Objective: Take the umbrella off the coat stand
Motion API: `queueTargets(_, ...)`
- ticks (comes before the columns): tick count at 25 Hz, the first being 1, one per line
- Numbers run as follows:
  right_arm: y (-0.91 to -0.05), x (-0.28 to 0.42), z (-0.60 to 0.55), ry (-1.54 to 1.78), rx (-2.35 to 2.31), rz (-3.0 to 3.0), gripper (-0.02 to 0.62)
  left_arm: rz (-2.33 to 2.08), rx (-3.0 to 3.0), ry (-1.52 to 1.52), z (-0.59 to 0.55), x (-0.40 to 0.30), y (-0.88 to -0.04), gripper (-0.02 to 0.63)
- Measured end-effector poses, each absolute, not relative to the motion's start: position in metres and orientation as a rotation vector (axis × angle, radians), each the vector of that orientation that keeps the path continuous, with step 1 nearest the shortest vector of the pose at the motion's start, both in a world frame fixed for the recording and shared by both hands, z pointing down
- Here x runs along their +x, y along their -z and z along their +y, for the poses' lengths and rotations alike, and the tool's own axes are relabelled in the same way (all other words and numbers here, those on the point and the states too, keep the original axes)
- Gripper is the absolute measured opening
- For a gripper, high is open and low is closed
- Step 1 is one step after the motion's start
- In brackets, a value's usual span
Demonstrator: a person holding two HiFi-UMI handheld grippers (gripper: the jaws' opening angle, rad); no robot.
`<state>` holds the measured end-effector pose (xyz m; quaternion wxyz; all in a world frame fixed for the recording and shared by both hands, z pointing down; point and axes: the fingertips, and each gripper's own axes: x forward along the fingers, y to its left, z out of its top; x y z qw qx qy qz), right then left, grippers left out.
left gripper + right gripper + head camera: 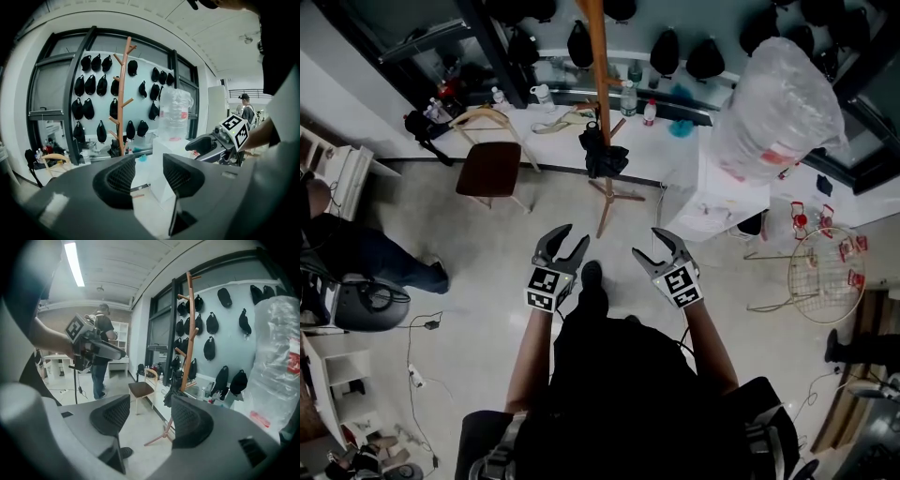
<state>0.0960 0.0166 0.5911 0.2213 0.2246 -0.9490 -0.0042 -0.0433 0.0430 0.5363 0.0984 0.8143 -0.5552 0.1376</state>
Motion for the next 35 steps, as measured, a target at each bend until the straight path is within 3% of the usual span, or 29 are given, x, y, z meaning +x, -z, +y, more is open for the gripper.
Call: queueTargets(35,-0.587,0.009,-0.086,0.005,0.801,-2.516,0.279,-1.466,2.494,-0.382,-0.087,-0.145,-0.550,0.186)
